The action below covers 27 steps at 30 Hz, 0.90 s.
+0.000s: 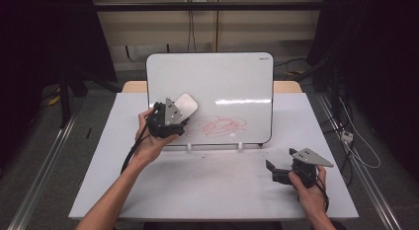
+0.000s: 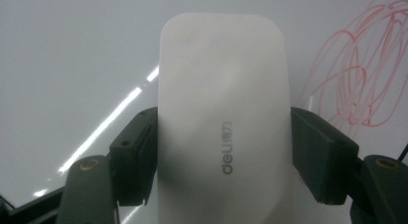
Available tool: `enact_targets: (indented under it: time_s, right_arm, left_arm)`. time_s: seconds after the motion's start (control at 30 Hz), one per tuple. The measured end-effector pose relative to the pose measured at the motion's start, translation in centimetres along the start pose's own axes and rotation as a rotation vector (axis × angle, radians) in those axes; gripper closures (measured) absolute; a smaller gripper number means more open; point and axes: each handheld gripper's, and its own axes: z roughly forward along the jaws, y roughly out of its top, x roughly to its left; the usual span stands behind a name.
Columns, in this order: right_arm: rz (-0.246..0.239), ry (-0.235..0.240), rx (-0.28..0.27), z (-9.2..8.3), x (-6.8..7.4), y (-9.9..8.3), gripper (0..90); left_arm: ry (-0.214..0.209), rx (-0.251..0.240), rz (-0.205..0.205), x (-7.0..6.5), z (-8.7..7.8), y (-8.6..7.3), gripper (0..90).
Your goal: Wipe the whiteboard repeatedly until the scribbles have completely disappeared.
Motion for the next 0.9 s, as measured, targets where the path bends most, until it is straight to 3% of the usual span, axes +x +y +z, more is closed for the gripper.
enact_targets:
  time_s: [0.03,0.07,0.33,0.7,0.9]
  right_arm:
    - [0.0,0.0,0.0,0.0,0.0,0.0,4.4]
    - [0.0,0.0,0.0,0.0,0.0,0.0,4.4]
    - [-0.005,0.001,0.0,0.1,0.0,0.0,4.4]
    - [-0.005,0.003,0.001,0.1,0.1,0.0,4.4]
    - [-0.007,0.007,0.005,0.1,0.1,0.0,4.4]
  left_arm:
    - [0.0,0.0,0.0,0.0,0.0,0.0,31.2]
    - [0.026,0.001,0.031,-0.3,0.4,-0.2,31.1]
    - [0.072,-0.026,0.074,-1.1,0.4,-0.6,31.0]
    - [0.085,-0.065,0.065,-1.4,0.5,-1.1,31.1]
    - [0.071,-0.044,0.103,-2.5,0.7,-1.0,31.1]
